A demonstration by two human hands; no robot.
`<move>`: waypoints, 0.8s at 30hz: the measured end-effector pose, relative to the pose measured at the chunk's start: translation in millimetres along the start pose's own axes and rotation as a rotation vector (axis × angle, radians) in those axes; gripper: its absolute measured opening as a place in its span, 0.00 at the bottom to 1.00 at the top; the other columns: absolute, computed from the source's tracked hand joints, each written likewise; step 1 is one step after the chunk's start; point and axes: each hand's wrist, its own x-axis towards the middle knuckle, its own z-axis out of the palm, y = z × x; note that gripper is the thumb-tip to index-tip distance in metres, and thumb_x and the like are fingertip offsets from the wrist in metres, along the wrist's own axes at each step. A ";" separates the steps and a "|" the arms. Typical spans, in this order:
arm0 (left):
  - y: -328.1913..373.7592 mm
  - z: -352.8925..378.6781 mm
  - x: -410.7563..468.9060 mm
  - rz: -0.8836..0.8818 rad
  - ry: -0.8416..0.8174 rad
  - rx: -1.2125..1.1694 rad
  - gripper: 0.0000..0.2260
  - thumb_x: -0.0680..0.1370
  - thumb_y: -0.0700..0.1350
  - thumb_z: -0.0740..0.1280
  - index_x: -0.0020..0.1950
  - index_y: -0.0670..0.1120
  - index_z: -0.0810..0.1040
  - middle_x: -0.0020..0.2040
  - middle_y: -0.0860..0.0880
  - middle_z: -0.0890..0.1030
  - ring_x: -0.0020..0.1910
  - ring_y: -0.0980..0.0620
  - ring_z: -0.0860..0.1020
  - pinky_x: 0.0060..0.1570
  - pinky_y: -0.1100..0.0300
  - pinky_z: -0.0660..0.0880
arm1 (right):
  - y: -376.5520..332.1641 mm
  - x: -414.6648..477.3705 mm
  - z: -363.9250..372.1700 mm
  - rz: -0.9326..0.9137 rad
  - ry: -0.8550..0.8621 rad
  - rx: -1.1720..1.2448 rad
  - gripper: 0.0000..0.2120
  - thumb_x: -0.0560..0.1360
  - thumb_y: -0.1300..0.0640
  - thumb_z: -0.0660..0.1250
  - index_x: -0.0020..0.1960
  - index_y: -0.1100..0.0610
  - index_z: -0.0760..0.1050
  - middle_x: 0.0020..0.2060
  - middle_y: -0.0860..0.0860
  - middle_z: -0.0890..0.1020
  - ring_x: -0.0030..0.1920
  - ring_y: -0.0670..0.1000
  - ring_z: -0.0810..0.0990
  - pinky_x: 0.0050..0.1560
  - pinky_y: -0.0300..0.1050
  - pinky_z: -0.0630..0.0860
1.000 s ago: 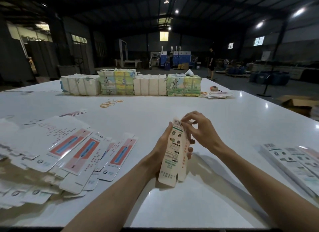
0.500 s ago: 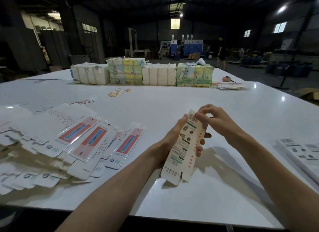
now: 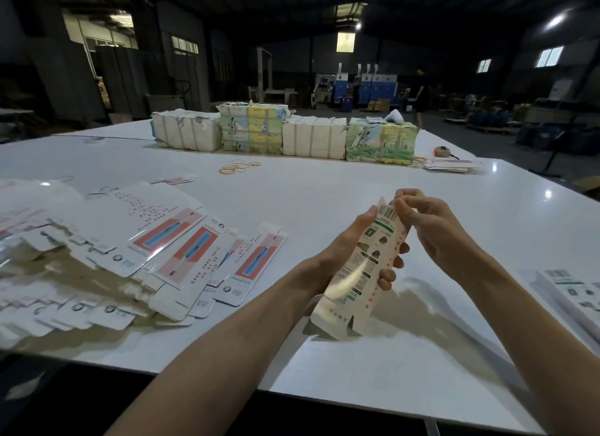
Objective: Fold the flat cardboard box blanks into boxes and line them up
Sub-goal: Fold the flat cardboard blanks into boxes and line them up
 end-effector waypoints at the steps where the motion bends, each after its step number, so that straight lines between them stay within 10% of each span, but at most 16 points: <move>1: 0.3 -2.0 -0.8 0.023 0.050 0.069 0.33 0.81 0.72 0.56 0.61 0.43 0.76 0.46 0.45 0.81 0.36 0.47 0.80 0.38 0.55 0.80 | -0.4 -0.1 -1.6 -0.007 -0.009 0.023 0.16 0.79 0.52 0.68 0.39 0.61 0.81 0.52 0.56 0.73 0.51 0.62 0.80 0.49 0.59 0.78; 7: -0.5 -7.7 -6.2 0.144 0.330 0.172 0.29 0.79 0.72 0.61 0.53 0.49 0.85 0.44 0.46 0.85 0.37 0.47 0.83 0.36 0.55 0.82 | 10.9 0.4 -0.1 -0.023 0.096 0.009 0.17 0.74 0.46 0.73 0.52 0.59 0.84 0.64 0.53 0.79 0.68 0.60 0.77 0.71 0.63 0.73; 11: 2.3 -7.6 -2.3 0.267 0.476 0.049 0.26 0.82 0.67 0.62 0.56 0.44 0.82 0.42 0.44 0.85 0.34 0.47 0.83 0.34 0.56 0.82 | 28.3 -2.4 12.3 -0.016 0.117 -0.020 0.27 0.76 0.47 0.73 0.71 0.53 0.72 0.65 0.52 0.81 0.66 0.55 0.81 0.67 0.58 0.78; 17: -5.1 -9.5 -0.2 0.263 0.523 0.008 0.33 0.78 0.68 0.67 0.72 0.51 0.58 0.41 0.44 0.86 0.32 0.44 0.82 0.31 0.53 0.81 | 42.6 -12.9 31.4 -0.085 0.022 -0.025 0.21 0.81 0.52 0.71 0.72 0.46 0.72 0.56 0.54 0.87 0.56 0.57 0.86 0.56 0.45 0.82; 24: -10.1 -11.6 1.5 0.339 0.460 0.119 0.23 0.80 0.67 0.65 0.71 0.70 0.58 0.54 0.40 0.86 0.41 0.36 0.86 0.39 0.45 0.85 | 45.4 -14.5 28.3 0.006 0.011 0.152 0.25 0.81 0.56 0.70 0.76 0.48 0.70 0.57 0.60 0.86 0.57 0.62 0.85 0.62 0.57 0.82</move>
